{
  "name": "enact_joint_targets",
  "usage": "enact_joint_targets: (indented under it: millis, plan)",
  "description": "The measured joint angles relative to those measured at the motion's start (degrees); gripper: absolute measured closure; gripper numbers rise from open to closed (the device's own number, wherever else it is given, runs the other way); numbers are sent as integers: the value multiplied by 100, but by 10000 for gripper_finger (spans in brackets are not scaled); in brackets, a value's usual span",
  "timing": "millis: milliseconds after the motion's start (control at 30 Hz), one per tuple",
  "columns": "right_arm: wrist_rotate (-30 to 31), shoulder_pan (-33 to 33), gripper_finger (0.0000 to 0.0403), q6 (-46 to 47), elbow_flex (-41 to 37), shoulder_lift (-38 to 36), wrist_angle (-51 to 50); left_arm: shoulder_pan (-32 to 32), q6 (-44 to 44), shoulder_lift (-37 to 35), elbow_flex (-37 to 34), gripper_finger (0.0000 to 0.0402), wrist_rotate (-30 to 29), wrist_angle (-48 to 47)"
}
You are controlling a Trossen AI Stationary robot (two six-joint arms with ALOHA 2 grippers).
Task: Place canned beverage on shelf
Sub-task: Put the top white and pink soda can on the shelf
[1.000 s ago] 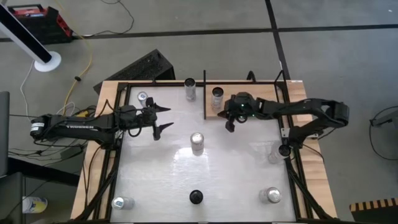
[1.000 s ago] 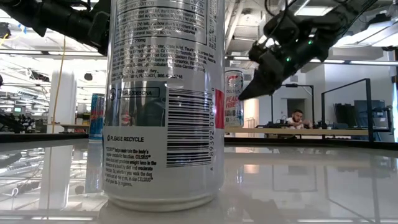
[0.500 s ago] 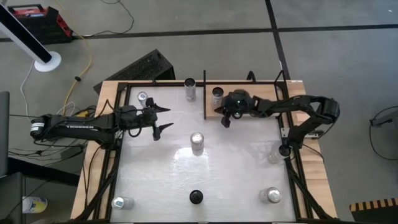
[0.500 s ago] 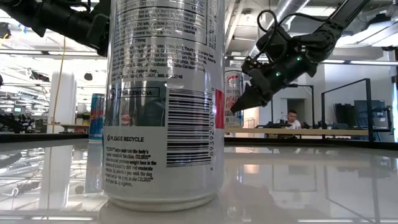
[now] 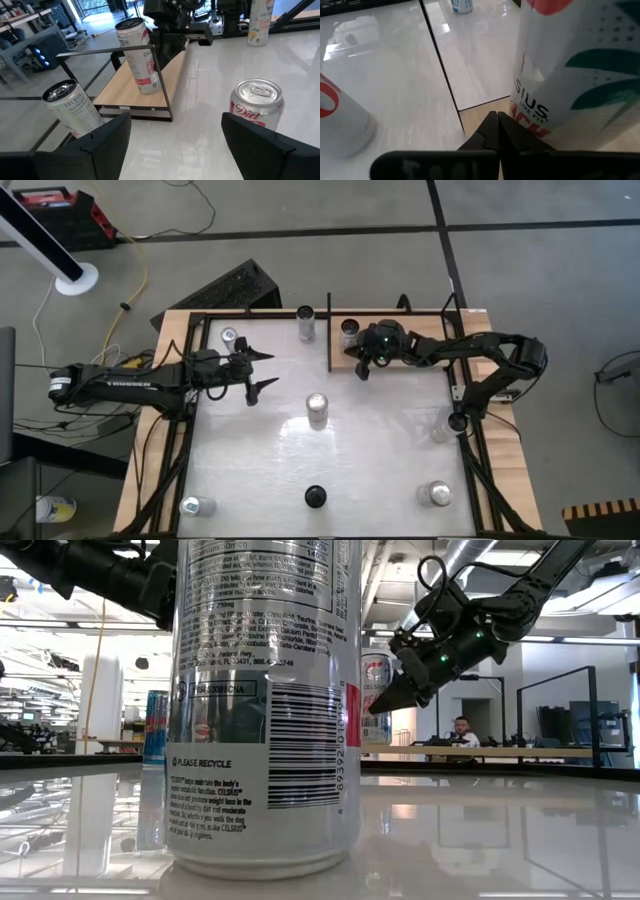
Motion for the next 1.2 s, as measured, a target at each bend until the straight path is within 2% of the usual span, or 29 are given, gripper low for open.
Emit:
enact_joint_targets:
  millis: [633, 800, 1200]
  plan:
    - [330, 0, 385, 167, 0, 0, 356, 0, -2, -2, -2, 106, 0, 2]
    - [592, -7, 385, 134, 0, 0, 374, 0, -2, -1, -1, 106, 0, 1]
    - [608, -322, 385, 108, 0, 0, 621, 0, -2, 0, -2, 106, 0, 0]
